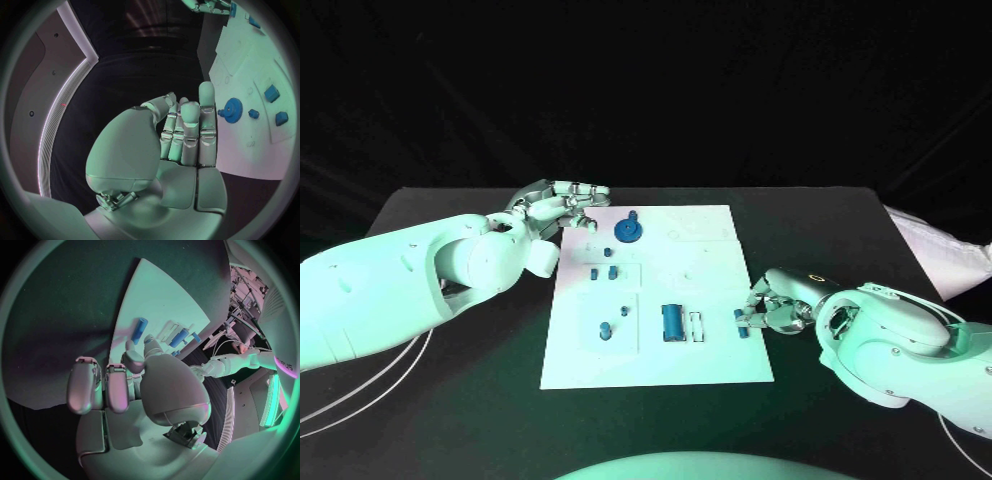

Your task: Assemble the parts on the task board

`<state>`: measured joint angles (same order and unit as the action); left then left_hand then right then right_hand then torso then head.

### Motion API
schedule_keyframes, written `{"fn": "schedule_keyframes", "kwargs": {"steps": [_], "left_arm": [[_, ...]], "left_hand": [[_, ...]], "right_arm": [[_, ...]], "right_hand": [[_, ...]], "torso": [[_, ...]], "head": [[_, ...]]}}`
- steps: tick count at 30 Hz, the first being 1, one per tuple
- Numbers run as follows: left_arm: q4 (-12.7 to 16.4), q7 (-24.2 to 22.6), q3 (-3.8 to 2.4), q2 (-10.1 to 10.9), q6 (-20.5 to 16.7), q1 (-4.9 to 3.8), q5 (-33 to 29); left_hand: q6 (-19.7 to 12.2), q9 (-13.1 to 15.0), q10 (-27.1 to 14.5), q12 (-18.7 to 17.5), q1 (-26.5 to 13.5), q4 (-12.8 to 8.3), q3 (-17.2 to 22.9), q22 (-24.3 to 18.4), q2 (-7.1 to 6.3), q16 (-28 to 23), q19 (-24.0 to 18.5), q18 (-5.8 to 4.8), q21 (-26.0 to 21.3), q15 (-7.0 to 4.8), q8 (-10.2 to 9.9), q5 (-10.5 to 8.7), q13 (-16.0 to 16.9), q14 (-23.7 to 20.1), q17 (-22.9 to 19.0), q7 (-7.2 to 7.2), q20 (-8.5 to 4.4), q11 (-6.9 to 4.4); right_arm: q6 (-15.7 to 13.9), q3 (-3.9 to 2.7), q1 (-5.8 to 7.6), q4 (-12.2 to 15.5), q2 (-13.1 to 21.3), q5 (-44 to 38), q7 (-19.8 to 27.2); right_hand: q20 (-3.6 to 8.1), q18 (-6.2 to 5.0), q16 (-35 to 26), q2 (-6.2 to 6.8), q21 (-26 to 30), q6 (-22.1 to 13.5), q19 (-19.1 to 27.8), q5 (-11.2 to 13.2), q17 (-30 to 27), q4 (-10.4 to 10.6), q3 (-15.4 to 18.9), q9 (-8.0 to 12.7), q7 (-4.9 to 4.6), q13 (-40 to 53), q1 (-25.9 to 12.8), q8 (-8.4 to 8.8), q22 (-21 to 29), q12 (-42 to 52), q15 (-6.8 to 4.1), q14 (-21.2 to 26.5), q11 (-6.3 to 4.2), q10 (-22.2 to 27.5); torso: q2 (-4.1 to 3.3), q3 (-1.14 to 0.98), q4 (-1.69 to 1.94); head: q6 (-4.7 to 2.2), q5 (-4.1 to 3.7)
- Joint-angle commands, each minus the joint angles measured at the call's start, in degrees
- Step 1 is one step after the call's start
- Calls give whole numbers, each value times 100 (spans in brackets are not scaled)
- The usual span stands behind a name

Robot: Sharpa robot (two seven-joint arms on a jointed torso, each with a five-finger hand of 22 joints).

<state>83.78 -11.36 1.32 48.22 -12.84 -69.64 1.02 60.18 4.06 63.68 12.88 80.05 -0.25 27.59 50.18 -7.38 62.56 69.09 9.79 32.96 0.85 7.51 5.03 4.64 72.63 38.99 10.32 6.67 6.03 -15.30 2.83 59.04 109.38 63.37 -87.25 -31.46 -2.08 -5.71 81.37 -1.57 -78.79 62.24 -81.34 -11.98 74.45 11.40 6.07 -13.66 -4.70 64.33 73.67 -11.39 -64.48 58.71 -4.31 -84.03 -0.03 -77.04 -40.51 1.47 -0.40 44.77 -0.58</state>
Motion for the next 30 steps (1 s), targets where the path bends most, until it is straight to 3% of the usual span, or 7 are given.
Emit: {"fn": "schedule_keyframes", "kwargs": {"steps": [1, 8, 15, 24, 27, 30], "left_arm": [[6, -46, -3, -5, 85, 2, -7], [6, -36, -2, 1, 89, 3, -7], [8, -21, -2, 6, 105, 3, -7], [14, -11, -2, 19, 106, 3, -7], [17, -9, -2, 19, 109, 3, -7], [16, -10, -2, 19, 111, 4, -7]], "left_hand": [[-42, -7, -29, 22, 0, 4, -33, -6, 47, -15, 0, 65, -19, 6, 34, 17, -6, -44, -5, -8, -16, -8], [-43, -7, -30, 25, 3, 3, -32, -7, 51, -17, 1, 65, -21, 6, 35, 18, -6, -46, -10, -9, -16, -9], [-43, -7, -30, 25, 3, 3, -32, -7, 51, -17, 1, 65, -21, 6, 35, 18, -6, -46, -10, -9, -16, -9], [-43, -7, -30, 25, 3, 3, -32, -7, 51, -17, 1, 65, -21, 6, 35, 18, -6, -46, -10, -9, -16, -9], [-43, -7, -30, 25, 3, 3, -32, -7, 51, -17, 1, 65, -21, 6, 35, 18, -6, -46, -10, -9, -16, -9], [-43, -7, -30, 25, 3, 3, -32, -7, 51, -17, 1, 65, -21, 6, 35, 18, -6, -46, -10, -9, -16, -9]], "right_arm": [[223, 0, -13, -11, -29, -270, -174], [358, 0, -36, -43, -102, -607, -204], [599, 0, -143, -122, -261, -884, -215], [783, 0, -223, -182, -361, -1052, -235], [783, 0, -228, -187, -373, -1071, -239], [731, 0, -230, -182, -387, -1054, -231]], "right_hand": [[-2, 99, -8, 64, -1, 33, 12, -39, 15, 25, -9, 7, 8, 6, -5, 27, -17, -29, 29, -333, 4, -14], [4, 103, 1, 102, -12, 61, 4, -28, 35, -37, -83, -3, 19, 17, 148, 40, -45, -36, 20, -337, -7, -15], [8, 106, -2, 142, -15, 79, 2, 53, 35, -104, -140, -11, 22, 11, 273, 54, -57, -62, 15, -336, -12, -6], [20, 108, -7, 73, -19, 108, 0, 56, 36, -263, -367, -20, 42, 3, 569, 82, -73, -108, -2, -335, -33, 12], [41, 107, -3, -5, -24, 130, -5, -72, 47, -434, -612, -24, 65, 4, 853, 92, -87, -131, -29, -337, -58, 31], [52, 113, 4, 23, -32, 155, -12, -460, 65, -540, -887, -29, 58, -2, 957, 110, -105, -163, -29, -339, -62, 36]], "torso": [[-2, 0, 2], [0, -1, 1], [1, -1, -1], [6, 7, 0], [3, 4, 6], [6, 4, 7]], "head": [[8, 0], [16, 9], [23, 12], [37, 4], [43, 11], [41, 7]]}}
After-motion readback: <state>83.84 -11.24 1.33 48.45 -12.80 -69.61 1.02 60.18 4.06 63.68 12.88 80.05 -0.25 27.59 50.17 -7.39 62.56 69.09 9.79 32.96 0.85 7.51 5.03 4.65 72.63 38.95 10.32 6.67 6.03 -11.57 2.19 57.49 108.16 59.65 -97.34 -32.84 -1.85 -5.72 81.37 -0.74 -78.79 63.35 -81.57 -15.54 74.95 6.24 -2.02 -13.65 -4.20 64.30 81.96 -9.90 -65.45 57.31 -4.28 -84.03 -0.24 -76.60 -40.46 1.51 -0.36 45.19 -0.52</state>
